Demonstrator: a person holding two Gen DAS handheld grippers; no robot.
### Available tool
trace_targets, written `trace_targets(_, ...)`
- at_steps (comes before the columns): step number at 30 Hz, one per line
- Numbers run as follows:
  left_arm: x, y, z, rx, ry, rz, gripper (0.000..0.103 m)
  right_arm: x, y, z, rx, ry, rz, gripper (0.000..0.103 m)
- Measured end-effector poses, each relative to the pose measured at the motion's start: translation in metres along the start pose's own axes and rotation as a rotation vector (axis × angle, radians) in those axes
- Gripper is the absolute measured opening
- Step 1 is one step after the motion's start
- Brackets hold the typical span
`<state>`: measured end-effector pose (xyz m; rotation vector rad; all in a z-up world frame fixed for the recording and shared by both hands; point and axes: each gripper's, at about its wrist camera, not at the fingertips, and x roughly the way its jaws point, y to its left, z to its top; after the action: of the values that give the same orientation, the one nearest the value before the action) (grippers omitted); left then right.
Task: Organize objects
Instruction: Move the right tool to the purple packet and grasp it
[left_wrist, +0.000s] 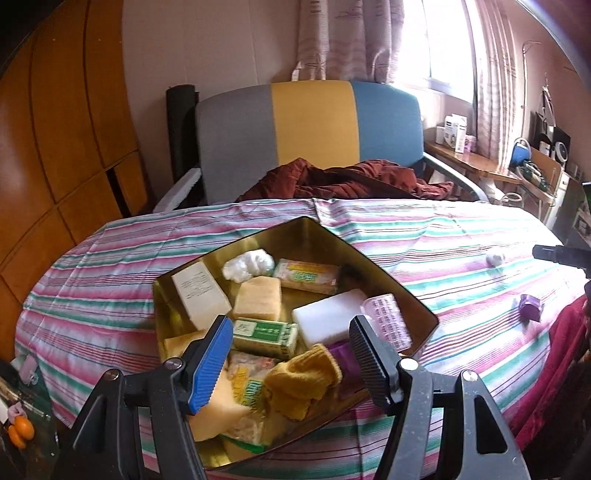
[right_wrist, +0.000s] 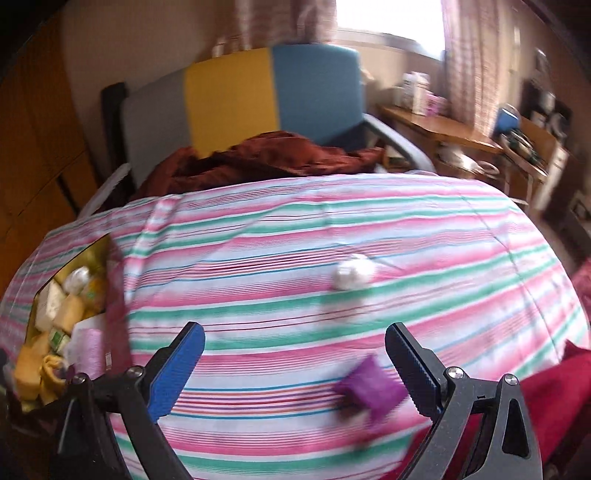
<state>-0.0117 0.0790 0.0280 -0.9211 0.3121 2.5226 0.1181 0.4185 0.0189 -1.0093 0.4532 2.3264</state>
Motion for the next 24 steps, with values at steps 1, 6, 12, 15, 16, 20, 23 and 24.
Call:
trace_targets(1, 0.001, -0.002, 0.001, -0.002, 0.001, -0.016, 0.066, -0.001, -0.008, 0.001, 0.019, 0.001, -0.005, 0.099)
trace_targets(6, 0.005, -0.015, 0.008, 0.028, -0.006, -0.053, 0.066, -0.007, -0.055, 0.008, 0.119, 0.015, -0.048, 0.099)
trace_targets(12, 0.010, -0.042, 0.016, 0.080, -0.006, -0.111, 0.066, 0.009, -0.083, 0.009, 0.137, 0.149, -0.018, 0.101)
trace_targets(15, 0.013, -0.059, 0.019, 0.118, -0.001, -0.140, 0.067, 0.027, -0.069, 0.004, -0.006, 0.254, 0.000, 0.101)
trace_targets(16, 0.014, -0.065, 0.020, 0.130, 0.002, -0.150, 0.067, 0.031, -0.063, 0.001, -0.054, 0.277, -0.003, 0.101)
trace_targets(20, 0.017, -0.086, 0.022, 0.170, 0.018, -0.182, 0.067, 0.056, -0.034, -0.014, -0.315, 0.400, -0.015, 0.093)
trace_targets(23, 0.020, -0.099, 0.023, 0.191, 0.031, -0.199, 0.067, 0.073, -0.024, -0.018, -0.436, 0.480, -0.023, 0.083)
trace_targets(24, 0.022, -0.103, 0.024, 0.198, 0.034, -0.205, 0.067, 0.078, -0.021, -0.019, -0.461, 0.502, -0.024, 0.083)
